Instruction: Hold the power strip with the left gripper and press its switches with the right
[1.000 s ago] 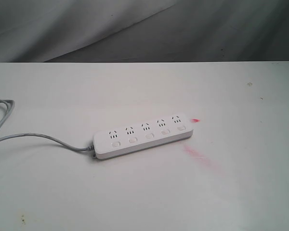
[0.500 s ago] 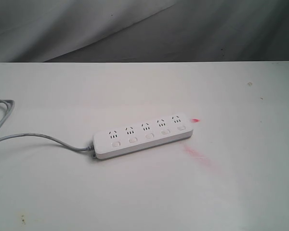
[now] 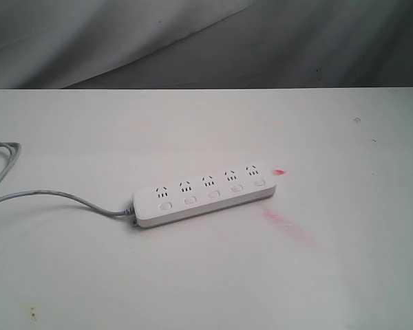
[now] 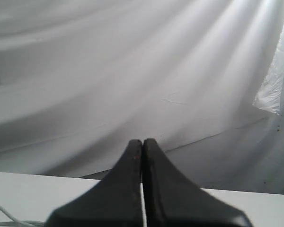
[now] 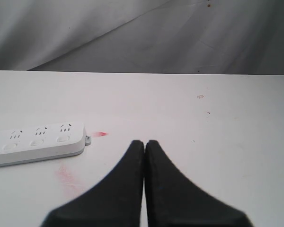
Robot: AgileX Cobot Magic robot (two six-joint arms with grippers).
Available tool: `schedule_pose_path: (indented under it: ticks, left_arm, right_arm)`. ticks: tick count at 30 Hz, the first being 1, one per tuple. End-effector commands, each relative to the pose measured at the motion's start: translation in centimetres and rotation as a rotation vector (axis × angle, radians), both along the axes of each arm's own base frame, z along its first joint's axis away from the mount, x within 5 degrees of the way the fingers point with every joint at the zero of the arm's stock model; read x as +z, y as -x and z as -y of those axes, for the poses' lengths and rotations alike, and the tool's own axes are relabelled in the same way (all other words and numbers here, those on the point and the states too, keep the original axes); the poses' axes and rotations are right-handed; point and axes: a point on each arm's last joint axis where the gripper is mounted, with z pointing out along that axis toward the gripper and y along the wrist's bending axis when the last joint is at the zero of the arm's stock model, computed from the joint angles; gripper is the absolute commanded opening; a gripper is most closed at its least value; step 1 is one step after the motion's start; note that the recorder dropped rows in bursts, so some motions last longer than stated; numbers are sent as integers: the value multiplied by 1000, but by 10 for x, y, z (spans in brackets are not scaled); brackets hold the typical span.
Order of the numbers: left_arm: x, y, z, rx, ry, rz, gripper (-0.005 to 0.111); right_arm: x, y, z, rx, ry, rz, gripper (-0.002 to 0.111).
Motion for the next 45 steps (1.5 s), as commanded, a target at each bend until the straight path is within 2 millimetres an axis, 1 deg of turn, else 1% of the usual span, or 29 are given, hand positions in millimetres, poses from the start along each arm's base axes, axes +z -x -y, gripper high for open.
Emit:
schedule_pose_path:
  ticks: [1,5,8,10,12,13,19,23,26,28,31,33,45]
  left_arm:
    - [-7,4,-1,9,25,15,1]
    - [-8,4,1,-16,73,12,1]
    - [-11,4,2,-16,1,-11,1]
    - [-17,2,1,-9,1,-31,1]
    - [-27,1,0,-2,-1,-61,1]
    - [-34,0,0,-3,28,-83,1]
    - [-77,-3,-1,6,6,-210,1]
    - [-97,-2,-1,6,32,-265,1]
    - [-97,-2,-1,4,30,-270,1]
    - [-101,-2,0,-4,-43,-318,1]
    - [-105,-1,0,-11,-100,-371,1]
    - [-107,0,0,-15,-100,-390,1]
    - [-106,0,0,-13,-101,-381,1]
  right_arm:
    - [0,0,0,-6,-7,2,0]
    - [0,0,0,-6,-7,2,0]
    - [0,0,0,-6,-7,2,0]
    - [0,0,0,-6,-7,2,0]
    - [0,0,0,-6,-7,2,0]
    - [0,0,0,-6,-7,2,0]
    - [0,0,0,-6,-7,2,0]
    - [0,0,0,-6,-7,2,0]
    - [0,0,0,-6,-7,2,0]
    - [0,0,0,-6,-7,2,0]
    - [0,0,0,-6,-7,2,0]
    - [0,0,0,-6,-7,2,0]
    - [0,0,0,-6,-7,2,0]
